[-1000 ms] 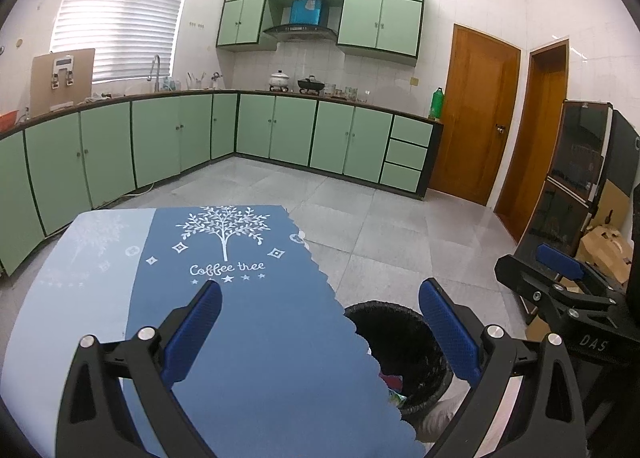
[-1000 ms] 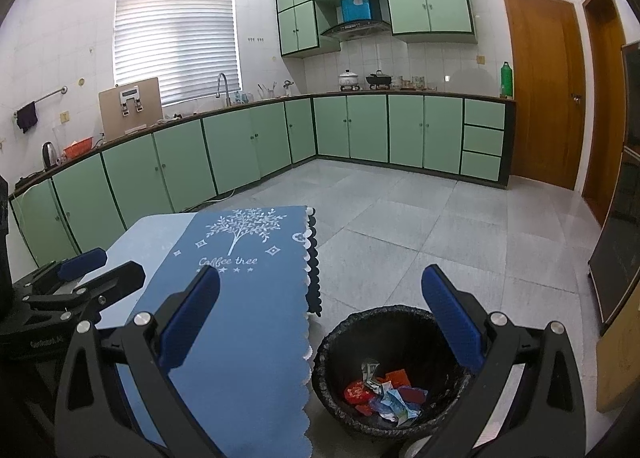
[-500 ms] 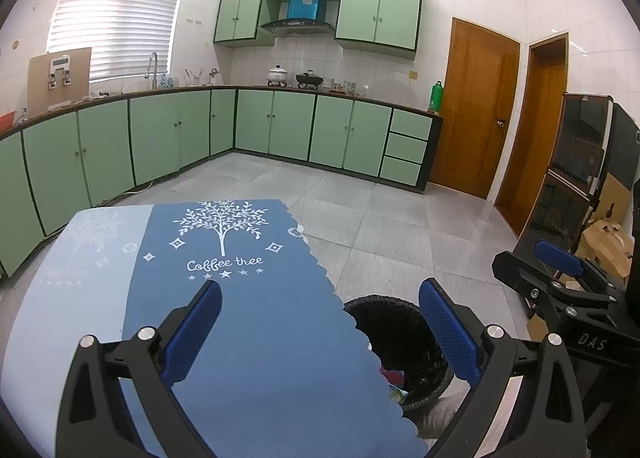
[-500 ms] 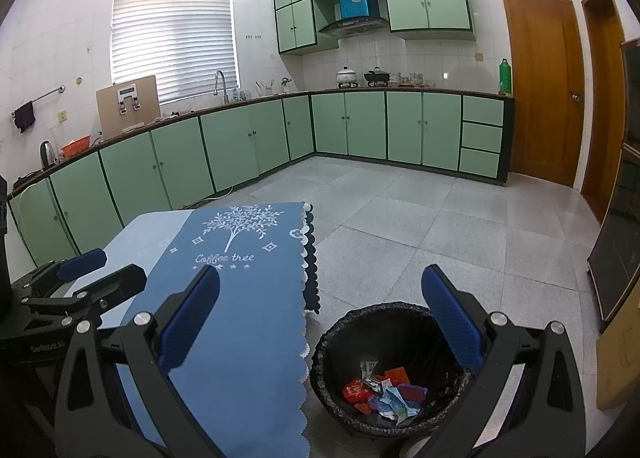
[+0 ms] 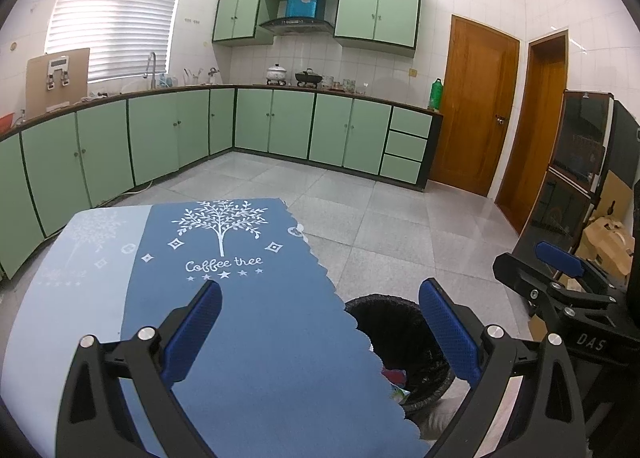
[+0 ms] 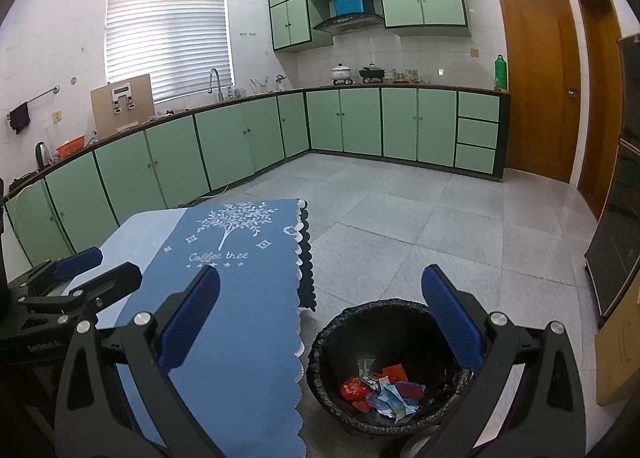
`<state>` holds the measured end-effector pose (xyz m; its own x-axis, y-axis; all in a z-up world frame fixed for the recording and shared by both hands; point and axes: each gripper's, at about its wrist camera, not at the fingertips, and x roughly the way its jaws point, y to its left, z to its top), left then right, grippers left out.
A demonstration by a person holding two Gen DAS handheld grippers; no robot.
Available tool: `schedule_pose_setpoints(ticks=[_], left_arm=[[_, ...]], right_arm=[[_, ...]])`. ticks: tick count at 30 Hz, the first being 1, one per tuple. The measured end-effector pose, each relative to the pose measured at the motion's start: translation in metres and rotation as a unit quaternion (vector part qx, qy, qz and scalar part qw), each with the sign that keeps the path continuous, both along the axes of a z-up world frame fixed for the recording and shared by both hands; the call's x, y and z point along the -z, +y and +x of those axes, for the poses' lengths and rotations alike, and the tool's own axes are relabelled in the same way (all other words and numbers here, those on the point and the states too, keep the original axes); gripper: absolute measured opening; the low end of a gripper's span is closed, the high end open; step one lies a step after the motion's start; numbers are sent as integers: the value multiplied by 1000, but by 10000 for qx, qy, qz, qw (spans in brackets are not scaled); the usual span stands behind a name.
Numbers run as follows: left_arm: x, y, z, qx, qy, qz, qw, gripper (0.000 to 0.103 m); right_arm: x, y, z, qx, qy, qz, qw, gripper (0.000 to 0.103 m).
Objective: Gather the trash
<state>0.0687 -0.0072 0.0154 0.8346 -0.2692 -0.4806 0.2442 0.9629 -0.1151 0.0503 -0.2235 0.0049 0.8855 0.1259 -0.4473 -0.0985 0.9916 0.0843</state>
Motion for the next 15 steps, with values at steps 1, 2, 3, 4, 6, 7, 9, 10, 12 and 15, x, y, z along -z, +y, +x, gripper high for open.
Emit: schedule_pose_setpoints(ticks=[1,2,3,4,6,7,9,10,12,15], left_arm=[[1,0,1,4,10,6,10000,97],[1,-1,1,5,17,11,10000,97],[2,-1,1,6,25,14,10000,97],[2,-1,2,2,32,16,10000,97],[3,-2,3,-10,47,23,10000,97],[3,-1,4,-12,52,25,10000,97],[4,-1,5,-19,64,22,10000,97],[4,-1,5,-17,69,22,10000,97],[4,-2,5,-14,77,28,10000,97],[4,-4,5,-10,79,46,10000,97]], right_arm=[[0,0,0,7,7,5,10000,98],[1,0,0,15,10,11,10000,98],[1,0,-1,19,15,14,10000,98],[2,-1,0,20,26,19,10000,98],[2,-1,0,19,38,15,10000,98],[2,-1,1,20,42,14,10000,98],[3,-1,2,20,54,19,10000,98],[3,-1,2,23,62,21,10000,98],[4,0,3,26,73,19,10000,98],[4,1,4,30,70,17,10000,98]])
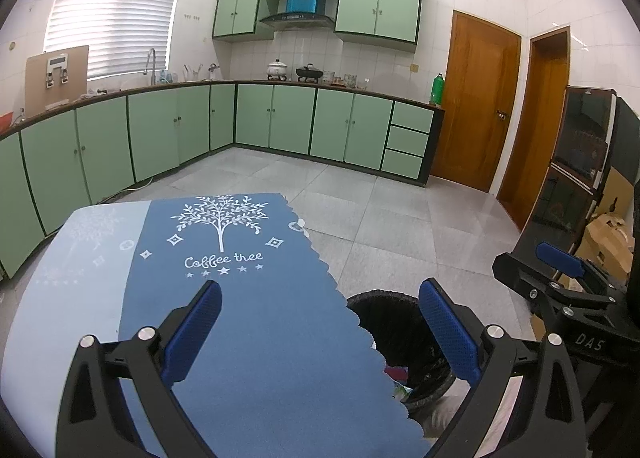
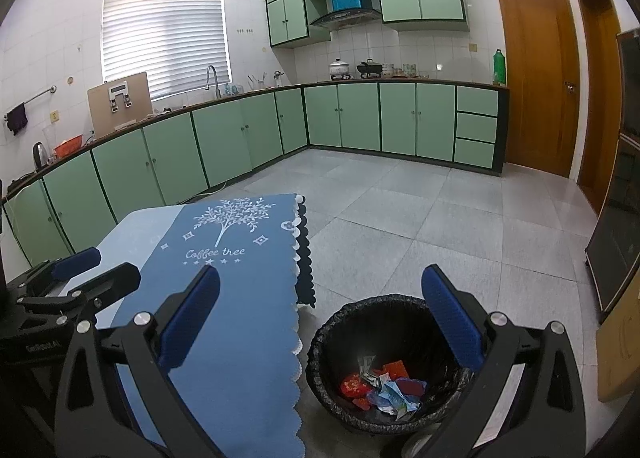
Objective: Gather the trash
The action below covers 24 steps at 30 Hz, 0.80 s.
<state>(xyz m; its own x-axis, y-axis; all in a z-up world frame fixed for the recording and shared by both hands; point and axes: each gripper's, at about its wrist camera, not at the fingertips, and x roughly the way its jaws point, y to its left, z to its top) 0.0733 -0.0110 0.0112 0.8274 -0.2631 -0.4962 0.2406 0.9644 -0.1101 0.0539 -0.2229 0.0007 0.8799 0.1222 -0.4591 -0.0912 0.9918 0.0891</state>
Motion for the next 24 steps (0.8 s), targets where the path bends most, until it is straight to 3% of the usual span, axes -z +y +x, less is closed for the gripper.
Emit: schedule_pose_setpoints(ticks=[24], left_arm=[[2,0,1,10,-11,27,10000,97]], right_arm=[[2,1,2,11,-1,-11,10000,98]])
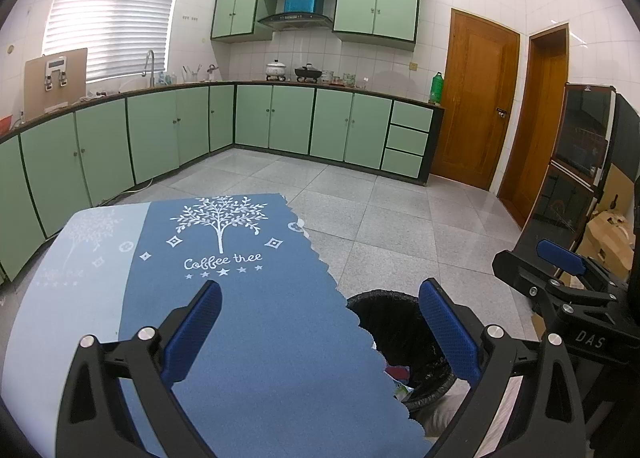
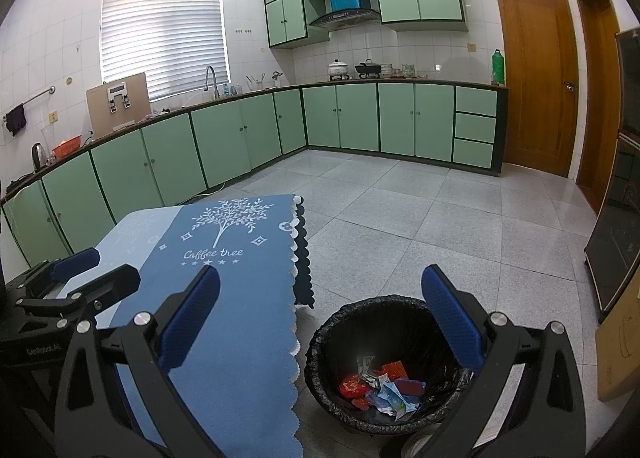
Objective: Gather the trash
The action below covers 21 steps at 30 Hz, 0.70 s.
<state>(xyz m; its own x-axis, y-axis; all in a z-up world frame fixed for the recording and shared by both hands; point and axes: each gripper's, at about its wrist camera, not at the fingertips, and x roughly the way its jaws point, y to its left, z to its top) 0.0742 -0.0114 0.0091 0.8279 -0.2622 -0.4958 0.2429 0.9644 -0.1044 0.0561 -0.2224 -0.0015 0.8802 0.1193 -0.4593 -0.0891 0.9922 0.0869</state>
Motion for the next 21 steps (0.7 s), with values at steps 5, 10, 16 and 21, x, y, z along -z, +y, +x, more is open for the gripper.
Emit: schedule_pose_setpoints(ticks=[5,10,16,21], left_arm=[[0,0,0,9,-10,8,10000,97],[-1,-1,0,13,-16,17,10000,97],[-2,-2,2,24,-12,24,10000,97],[-3,-2,2,24,-14,28,10000,97]], right_arm=[[0,0,0,3,-7,3,10000,98],[0,0,1,7,-12,3,10000,98],[0,0,0,7,-12,5,10000,98],[0,0,1,4,-4,6,10000,98]])
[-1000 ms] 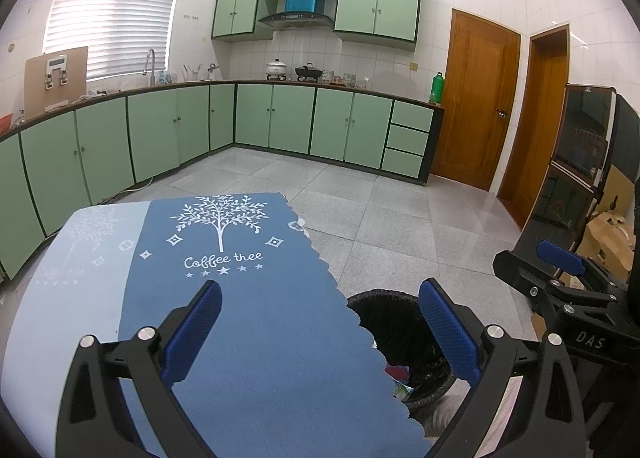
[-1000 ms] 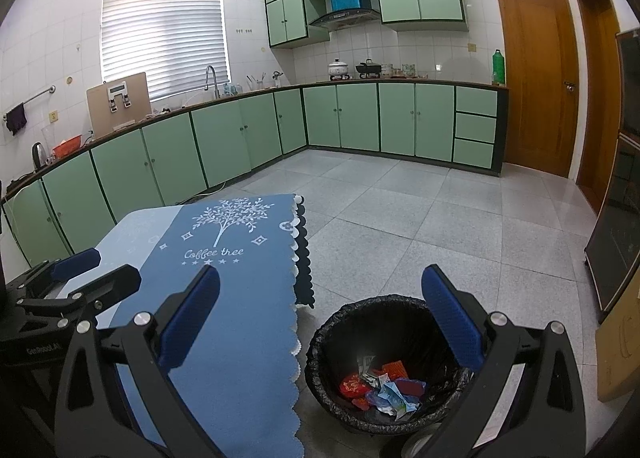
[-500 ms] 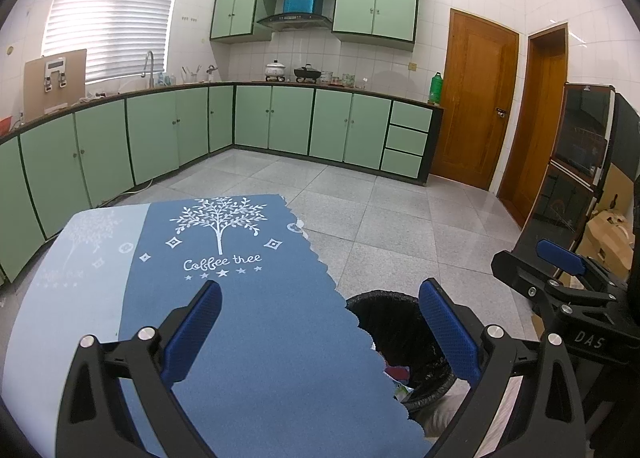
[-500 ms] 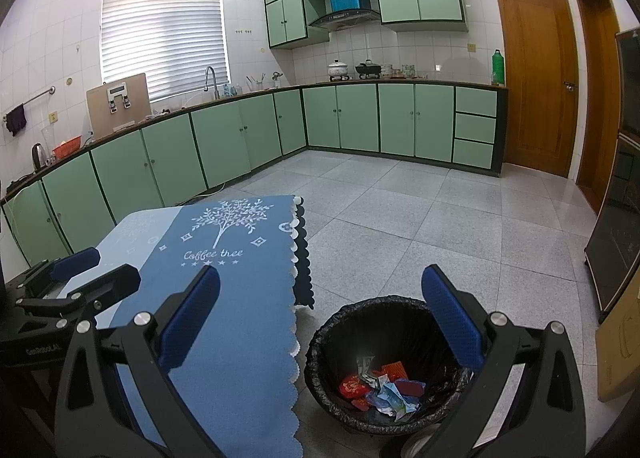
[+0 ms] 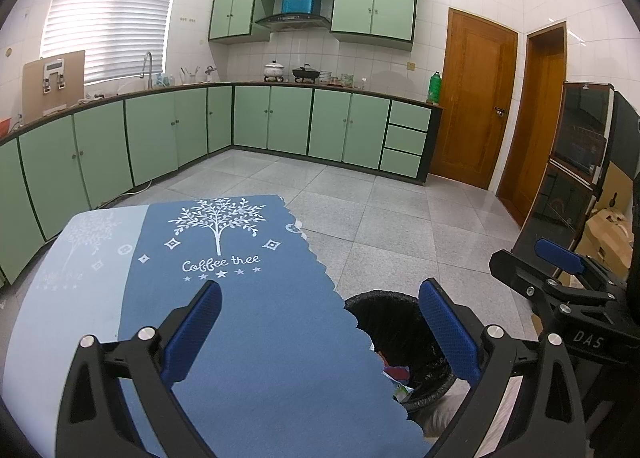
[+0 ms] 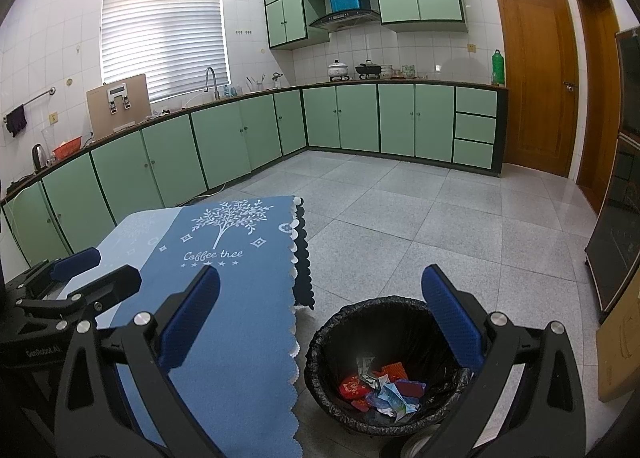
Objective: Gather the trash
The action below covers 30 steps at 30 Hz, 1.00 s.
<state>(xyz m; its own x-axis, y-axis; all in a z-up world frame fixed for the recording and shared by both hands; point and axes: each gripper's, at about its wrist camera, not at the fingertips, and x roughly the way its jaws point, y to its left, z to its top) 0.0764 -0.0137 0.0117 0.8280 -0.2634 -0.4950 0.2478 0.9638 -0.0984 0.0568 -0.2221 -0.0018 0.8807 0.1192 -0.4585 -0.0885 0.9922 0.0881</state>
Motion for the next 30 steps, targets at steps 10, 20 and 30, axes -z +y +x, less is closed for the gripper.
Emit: schedule_pose_setpoints(ticks=[10,20,30], left_arm=[[1,1,1,-8,21,-13,10000,97],[4,3,3,-1,68,-43,10000,97],[6,2,4,30,97,-32,9999,97]], right_arm=[[0,1,1,7,29,1,10000,98],[3,1,3,12,56,14,10000,98],[11,0,4,30,94,30,9999,98]])
